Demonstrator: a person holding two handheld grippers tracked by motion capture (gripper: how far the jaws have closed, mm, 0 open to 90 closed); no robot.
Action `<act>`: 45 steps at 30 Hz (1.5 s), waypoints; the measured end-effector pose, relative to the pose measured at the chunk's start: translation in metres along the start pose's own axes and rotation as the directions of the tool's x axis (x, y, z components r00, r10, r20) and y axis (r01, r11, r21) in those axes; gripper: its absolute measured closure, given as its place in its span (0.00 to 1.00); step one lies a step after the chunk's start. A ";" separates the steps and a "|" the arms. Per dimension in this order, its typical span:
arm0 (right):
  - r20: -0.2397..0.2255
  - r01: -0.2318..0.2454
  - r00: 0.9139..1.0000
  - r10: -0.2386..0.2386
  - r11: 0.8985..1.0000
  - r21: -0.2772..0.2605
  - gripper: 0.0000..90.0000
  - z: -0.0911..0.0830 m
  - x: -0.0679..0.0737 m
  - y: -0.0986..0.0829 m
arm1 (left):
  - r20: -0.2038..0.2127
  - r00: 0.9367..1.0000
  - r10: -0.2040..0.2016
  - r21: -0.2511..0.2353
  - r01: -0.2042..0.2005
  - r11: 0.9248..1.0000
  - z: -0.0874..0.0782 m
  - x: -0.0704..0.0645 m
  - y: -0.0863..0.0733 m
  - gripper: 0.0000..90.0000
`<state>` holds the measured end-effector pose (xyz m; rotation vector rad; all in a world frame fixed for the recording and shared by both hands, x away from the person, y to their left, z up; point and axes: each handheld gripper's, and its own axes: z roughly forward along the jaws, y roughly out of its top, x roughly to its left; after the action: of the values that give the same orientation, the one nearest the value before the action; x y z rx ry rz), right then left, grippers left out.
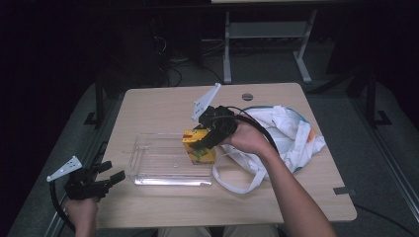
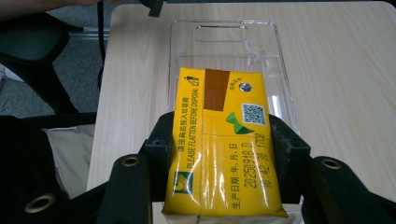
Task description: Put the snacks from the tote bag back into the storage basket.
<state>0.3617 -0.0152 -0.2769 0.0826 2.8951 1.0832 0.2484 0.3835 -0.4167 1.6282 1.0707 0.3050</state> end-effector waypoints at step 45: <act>-0.047 -0.007 0.999 0.007 1.000 0.018 0.57 0.043 0.003 -0.003 | -0.005 1.000 -0.008 0.000 0.008 1.000 -0.001 0.001 0.000 0.14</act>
<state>0.3614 0.0111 -0.3109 0.0689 2.9490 1.0749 0.2480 0.3845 -0.4169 1.6238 1.0806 0.3035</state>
